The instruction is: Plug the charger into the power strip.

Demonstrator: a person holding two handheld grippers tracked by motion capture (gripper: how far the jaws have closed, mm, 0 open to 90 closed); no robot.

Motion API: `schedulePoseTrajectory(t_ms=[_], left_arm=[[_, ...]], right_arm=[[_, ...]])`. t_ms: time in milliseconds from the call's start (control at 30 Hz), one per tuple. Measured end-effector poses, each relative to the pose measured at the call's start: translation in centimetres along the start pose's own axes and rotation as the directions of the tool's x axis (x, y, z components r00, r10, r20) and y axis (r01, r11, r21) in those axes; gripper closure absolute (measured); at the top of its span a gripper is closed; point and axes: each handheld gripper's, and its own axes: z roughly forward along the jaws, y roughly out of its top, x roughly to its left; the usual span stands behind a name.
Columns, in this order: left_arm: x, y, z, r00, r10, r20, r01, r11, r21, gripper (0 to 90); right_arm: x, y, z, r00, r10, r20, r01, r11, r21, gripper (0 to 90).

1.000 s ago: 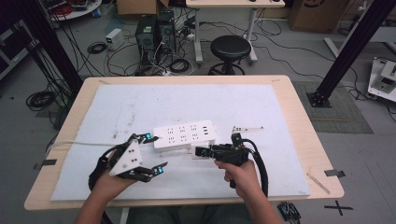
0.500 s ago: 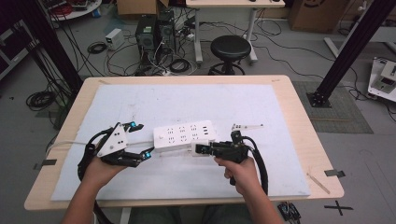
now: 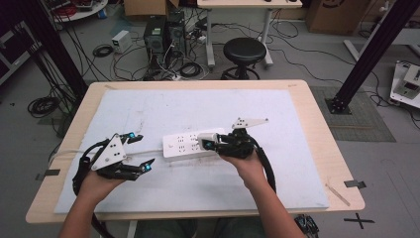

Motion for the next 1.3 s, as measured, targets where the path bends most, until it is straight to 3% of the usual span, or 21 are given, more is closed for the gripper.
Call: schedulePoseTrajectory(t_ms=[67,100,133,267,300,333,367,433,467,500,533,600,633,667,733,767,867,933,1033,1100,1300], left_arm=[[0.1,-0.3,-0.2,1.0000,-0.004,0.001,0.004,1.0000,0.002,22.1],[0.2,-0.6,-0.3,1.0000,-0.008,-0.005,0.008,1.0000,0.002,22.1],[0.2,-0.6,-0.3,1.0000,-0.008,-0.005,0.008,1.0000,0.002,22.1],[0.3,-1.1,-0.3,0.9998,-0.020,-0.003,0.020,0.9998,0.003,22.1],[0.3,-1.2,-0.3,0.9998,-0.022,-0.002,0.022,0.9998,0.005,22.1],[0.3,-1.3,-0.2,0.9997,-0.024,-0.001,0.024,0.9997,0.005,22.1],[0.3,-1.3,-0.2,0.9998,-0.018,0.003,0.018,0.9998,0.012,22.1],[0.3,-1.5,-0.1,0.9998,-0.021,0.004,0.021,0.9997,0.013,22.2],[0.3,-1.5,-0.1,0.9998,-0.021,0.004,0.021,0.9997,0.013,22.1],[0.4,-1.6,-0.1,0.9998,-0.021,0.008,0.021,0.9997,0.013,22.1],[0.4,-1.6,-0.1,0.9998,-0.021,0.008,0.021,0.9997,0.013,22.1],[0.4,-1.8,0.0,0.9995,-0.030,0.009,0.030,0.9995,0.011,22.1],[0.4,-1.9,0.0,0.9994,-0.034,0.012,0.033,0.9994,0.011,22.1],[0.4,-1.9,0.0,0.9994,-0.034,0.012,0.033,0.9994,0.011,22.2],[0.4,-2.1,0.0,0.9992,-0.036,0.015,0.036,0.9993,0.011,22.1],[0.4,-2.4,0.1,0.9990,-0.041,0.016,0.041,0.9989,0.021,22.1],[0.4,-2.6,0.1,0.9989,-0.045,0.014,0.045,0.9987,0.022,22.1],[0.4,-2.8,0.1,0.9987,-0.050,0.010,0.050,0.9986,0.018,22.1],[0.4,-2.9,0.0,0.9985,-0.053,0.009,0.053,0.9984,0.019,22.2],[0.5,-3.0,0.0,0.9985,-0.055,0.006,0.055,0.9983,0.021,22.1],[0.5,-2.9,0.0,0.9985,-0.054,0.008,0.053,0.9984,0.020,22.1]], right_arm=[[-0.3,0.4,0.2,0.9988,-0.042,0.025,0.041,0.998,0.037,63.1],[-0.7,1.0,0.4,0.9941,-0.098,0.046,0.094,0.992,0.084,63.1],[-0.7,1.0,0.4,0.9941,-0.098,0.046,0.094,0.992,0.084,63.1],[-1.6,2.3,0.8,0.9758,-0.211,0.057,0.198,0.964,0.178,63.1],[-1.7,2.7,0.9,0.9688,-0.241,0.059,0.224,0.952,0.208,63.1],[-2.0,3.4,1.3,0.9564,-0.289,0.041,0.268,0.925,0.269,63.1],[-2.0,3.4,1.3,0.9564,-0.289,0.041,0.268,0.925,0.269,63.1],[-2.5,4.5,1.7,0.9360,-0.352,0.014,0.326,0.881,0.344,63.1],[-2.5,4.5,1.7,0.9360,-0.352,0.014,0.326,0.881,0.344,63.1],[-2.8,5.1,2.2,0.9227,-0.386,-0.006,0.358,0.850,0.387,63.1],[-2.8,5.1,2.2,0.9227,-0.386,-0.006,0.358,0.850,0.387,63.1],[-3.2,5.6,2.6,0.9129,-0.407,-0.032,0.381,0.822,0.423,63.1],[-3.4,5.9,3.0,0.9024,-0.427,-0.059,0.405,0.792,0.457,63.1],[-3.6,6.1,3.2,0.8989,-0.433,-0.067,0.410,0.778,0.476,63.1],[-3.6,6.1,3.2,0.8989,-0.433,-0.067,0.410,0.778,0.476,63.1],[-4.0,6.7,3.8,0.8855,-0.457,-0.082,0.429,0.736,0.525,63.1],[-4.2,7.0,4.1,0.8820,-0.461,-0.099,0.437,0.722,0.537,63.1],[-4.5,7.4,4.4,0.8792,-0.465,-0.106,0.438,0.700,0.565,63.1],[-4.6,7.5,4.6,0.8797,-0.462,-0.112,0.438,0.695,0.570,63.1],[-4.6,7.5,4.8,0.8759,-0.468,-0.117,0.443,0.685,0.578,63.0],[-4.5,7.7,4.9,0.8751,-0.468,-0.122,0.446,0.682,0.579,63.0]])
